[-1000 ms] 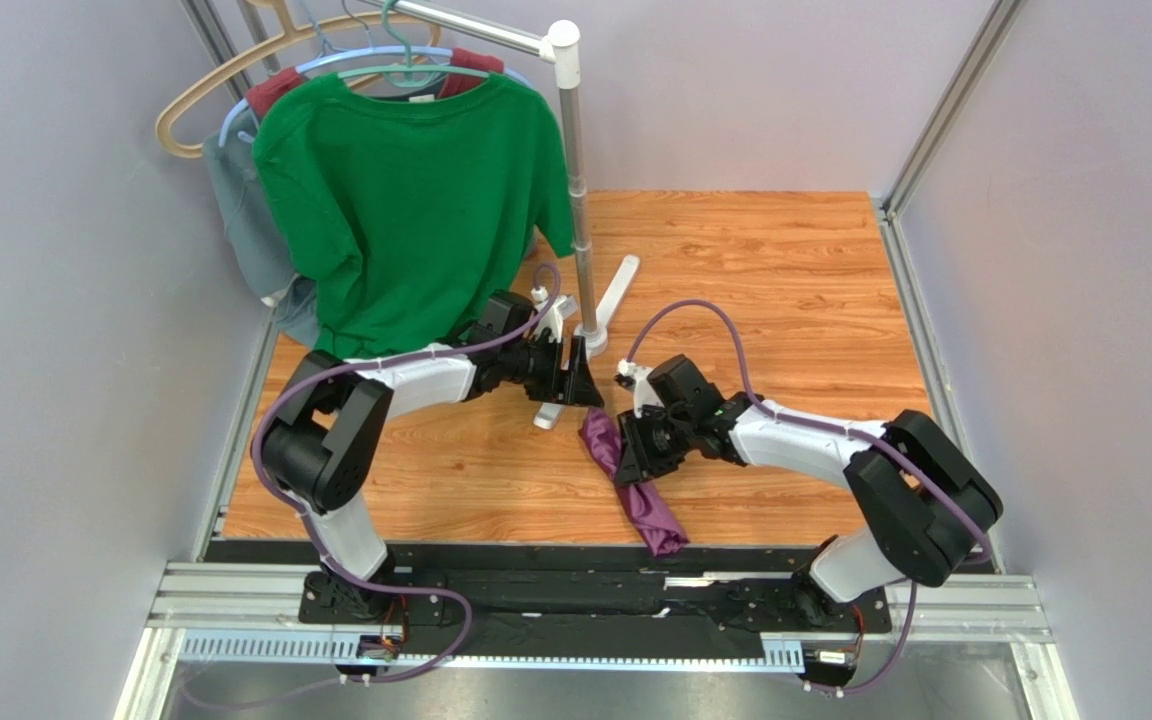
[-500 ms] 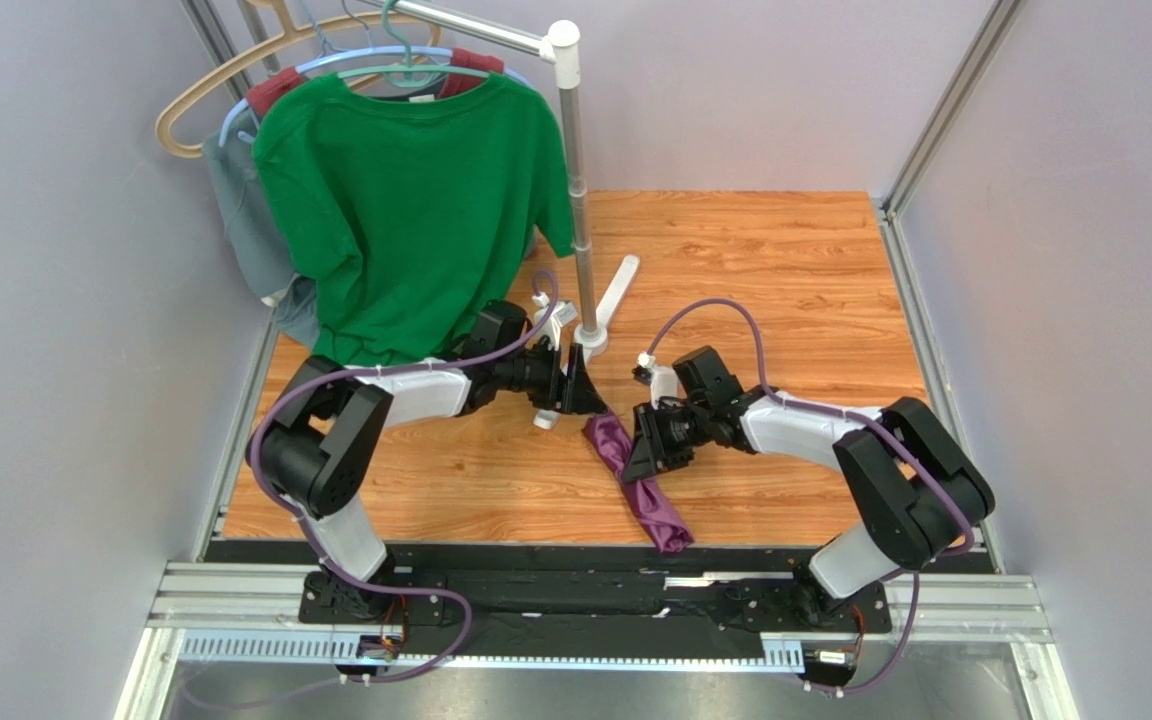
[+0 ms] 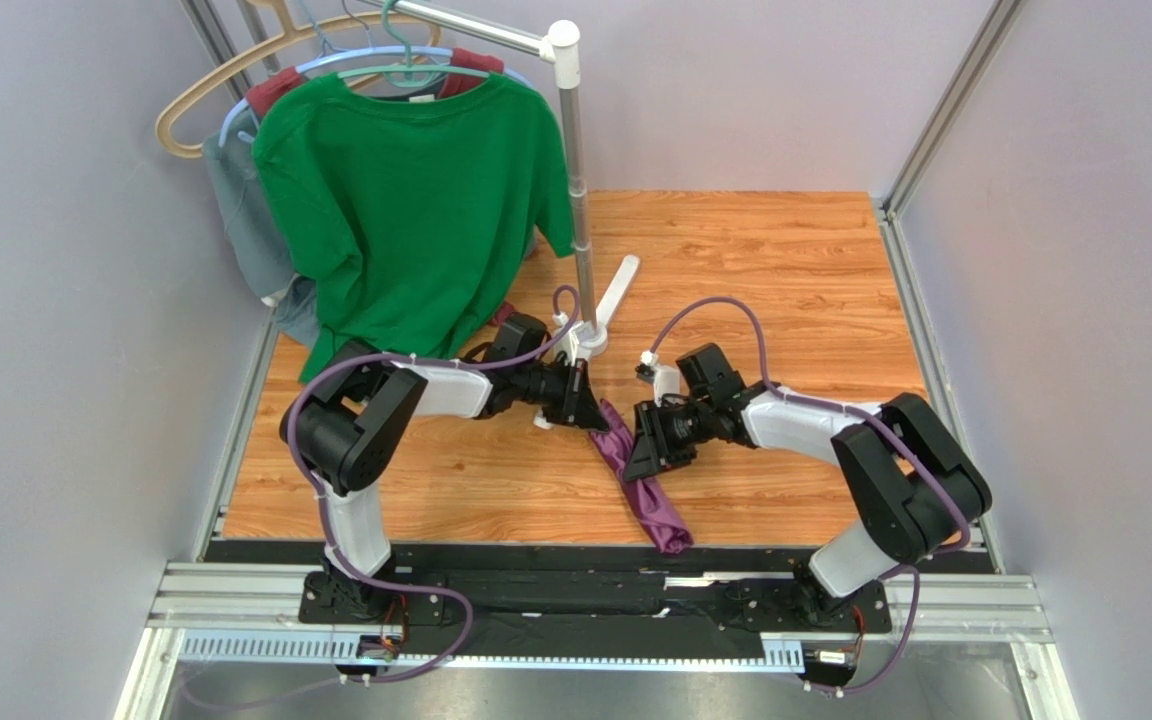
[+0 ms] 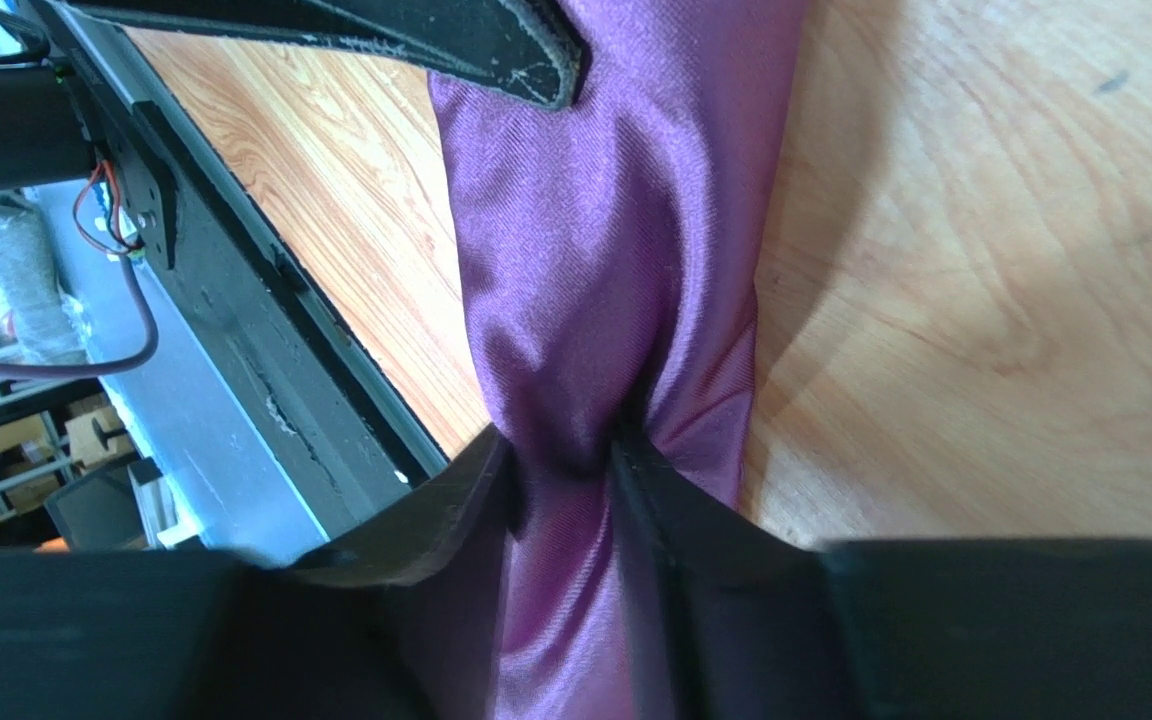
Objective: Fold the napkin, place the utensils inside, and roll it up
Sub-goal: Roll the napkin with the utensil
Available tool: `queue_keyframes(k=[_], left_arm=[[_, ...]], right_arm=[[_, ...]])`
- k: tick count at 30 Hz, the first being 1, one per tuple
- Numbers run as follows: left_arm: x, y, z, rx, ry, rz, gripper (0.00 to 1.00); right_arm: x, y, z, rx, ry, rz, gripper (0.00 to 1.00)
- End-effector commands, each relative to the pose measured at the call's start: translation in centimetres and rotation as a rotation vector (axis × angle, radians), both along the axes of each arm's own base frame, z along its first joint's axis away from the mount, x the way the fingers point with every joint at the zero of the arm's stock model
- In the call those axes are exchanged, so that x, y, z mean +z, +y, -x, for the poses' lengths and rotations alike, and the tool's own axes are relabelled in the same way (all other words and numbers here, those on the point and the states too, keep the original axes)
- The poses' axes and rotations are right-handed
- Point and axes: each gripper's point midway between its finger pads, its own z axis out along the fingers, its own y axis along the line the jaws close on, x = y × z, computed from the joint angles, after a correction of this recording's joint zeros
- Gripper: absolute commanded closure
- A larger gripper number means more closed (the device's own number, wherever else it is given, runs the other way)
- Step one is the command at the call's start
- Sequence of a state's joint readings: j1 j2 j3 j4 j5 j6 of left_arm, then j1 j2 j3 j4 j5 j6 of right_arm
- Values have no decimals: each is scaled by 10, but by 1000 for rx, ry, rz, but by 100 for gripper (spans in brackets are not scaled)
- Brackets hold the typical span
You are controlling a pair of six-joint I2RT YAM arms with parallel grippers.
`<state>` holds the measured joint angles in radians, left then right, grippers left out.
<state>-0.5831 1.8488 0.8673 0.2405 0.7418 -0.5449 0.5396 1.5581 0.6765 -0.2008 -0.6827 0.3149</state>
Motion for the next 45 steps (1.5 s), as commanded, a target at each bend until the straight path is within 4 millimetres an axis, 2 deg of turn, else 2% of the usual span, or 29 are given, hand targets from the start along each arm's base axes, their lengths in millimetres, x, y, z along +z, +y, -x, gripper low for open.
queue_keyframes(k=[1,3,4,5,7,9,10,11,13,14,15,24,28,33,34,35,36,37,39,40,41,43,45], left_arm=[[13,-11,-9,-18,-23,25,100],[15,-12,-12,-17,-20,20,100],[13,-11,-11,-16,-5,11,100],[15,-12,-13,-16,-5,11,100],[14,-12,-12,-16,9,2,100],[15,-13,-14,-15,11,-1,100],[14,-12,-13,-13,21,-8,100],[14,-12,-14,-12,21,-12,100],[14,-12,-14,-9,26,-18,100],[13,-12,-14,-7,30,-22,100],[11,-11,-14,-7,34,-25,100],[6,-13,-14,0,69,-34,100],[6,-13,-15,2,73,-34,100],[9,-13,-15,-2,65,-28,100],[10,-14,-14,-6,64,-25,100],[11,-14,-14,-7,63,-20,100],[13,-14,-14,-10,61,-14,100],[15,-15,-13,-14,56,-5,100],[17,-15,-14,-10,51,-2,91],[21,-15,-15,-9,41,3,77],[23,-14,-15,-5,36,4,69],[27,-12,-19,10,20,6,53],[36,-8,-24,28,-9,14,48]], right_arm=[[20,-9,-6,0,-68,53,53],[30,-11,-9,-8,-102,87,48],[35,-9,-8,0,-121,101,47],[44,-10,-14,-16,-179,122,46],[50,-6,-8,4,-215,153,46],[56,-8,-12,-14,-287,227,45],[57,-1,-3,24,-318,253,46],[57,-4,-9,4,-372,315,46],[58,6,0,27,-407,366,45],[57,1,-8,-8,-450,425,45],[49,-1,-6,-15,-438,473,45],[20,7,1,5,-571,697,46],[9,15,8,38,-594,731,46],[-10,4,6,13,-582,827,44],[-14,0,5,7,-570,838,46],[-18,-1,7,9,-545,835,56],[-20,1,7,6,-533,817,62],[-26,-6,8,1,-503,815,66],[-27,3,12,13,-459,728,74],[-30,0,14,16,-432,699,76],[-31,6,23,41,-381,635,80],[-22,16,21,23,-361,528,82],[-20,20,30,51,-310,448,86]])
